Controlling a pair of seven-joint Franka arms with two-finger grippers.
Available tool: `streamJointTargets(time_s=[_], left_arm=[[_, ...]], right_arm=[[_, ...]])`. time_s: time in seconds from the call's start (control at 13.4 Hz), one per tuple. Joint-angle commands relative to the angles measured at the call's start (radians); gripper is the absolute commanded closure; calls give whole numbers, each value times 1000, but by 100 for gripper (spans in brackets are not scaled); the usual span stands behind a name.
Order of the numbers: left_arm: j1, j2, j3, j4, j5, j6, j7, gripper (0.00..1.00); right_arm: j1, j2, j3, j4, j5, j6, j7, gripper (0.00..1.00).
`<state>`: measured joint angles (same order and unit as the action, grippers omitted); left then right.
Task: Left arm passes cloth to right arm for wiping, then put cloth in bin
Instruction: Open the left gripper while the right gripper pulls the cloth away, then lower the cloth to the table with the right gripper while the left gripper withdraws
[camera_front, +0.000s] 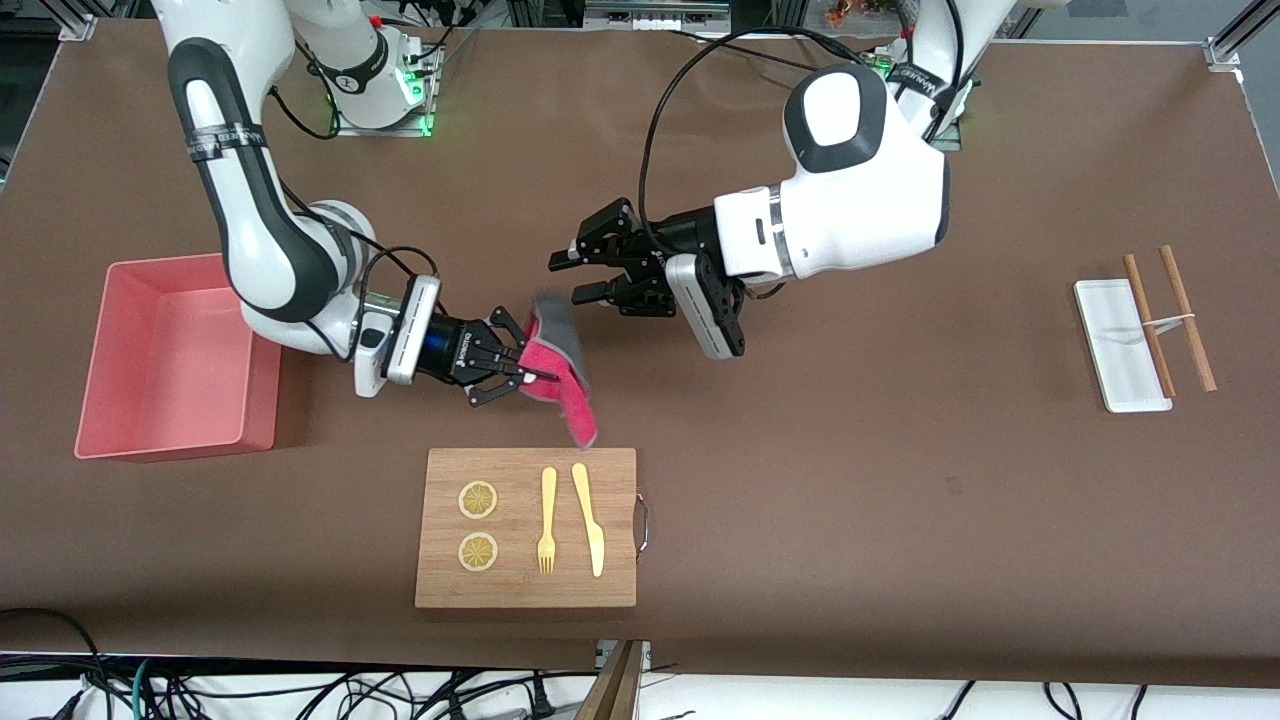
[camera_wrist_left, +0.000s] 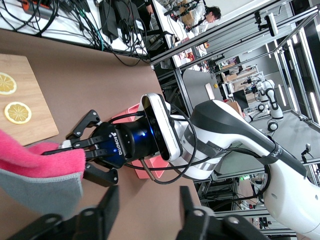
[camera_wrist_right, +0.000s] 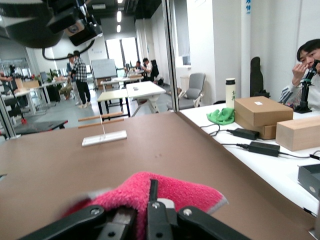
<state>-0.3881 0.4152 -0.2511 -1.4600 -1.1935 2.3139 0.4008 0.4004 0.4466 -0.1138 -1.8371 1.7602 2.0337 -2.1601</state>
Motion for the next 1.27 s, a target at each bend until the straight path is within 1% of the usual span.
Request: streamJointTargets(time_s=[0.0,0.15,0.22,0.3,0.45,0.52,0.6,0.67,0.82,0.97,1.19], left_arm=[[32,-39,4,-14,-8,-18,-2,0],[72,-47,9,-17,20,-50,1,0],[105,-50,7,-19,75,-73,1,0],[141,-50,7,-17,139,-127,1,0],[205,-45,9,-23,291,-215,4,0],[225,-42,9,-23,366,-244,4,0],[242,-39,9,-23,417,-270,1,0],[254,-38,13,-26,471,-295,1,0],[297,-35,12,-30,669,-338,7,0],[323,-35,13,-28,858,-367,7,0],[347,-33,13,-25,1085,-415,7,0]], right_arm=[[3,-51,-53,-2,-140,-4,106,100],[-2,-92,-87,-5,-287,-12,207,100],[-2,-112,-105,-11,-371,-33,282,100],[-3,-129,-130,-16,-463,-59,354,100],[-11,-175,-159,-34,-643,-113,507,100],[-17,-208,-162,-50,-759,-116,596,100],[-29,-239,-162,-59,-863,-118,682,100],[-34,-262,-162,-68,-940,-121,769,100],[-40,-305,-162,-68,-1104,-150,989,100],[-40,-344,-162,-68,-1249,-162,1185,100],[-40,-384,-161,-68,-1404,-185,1414,100]])
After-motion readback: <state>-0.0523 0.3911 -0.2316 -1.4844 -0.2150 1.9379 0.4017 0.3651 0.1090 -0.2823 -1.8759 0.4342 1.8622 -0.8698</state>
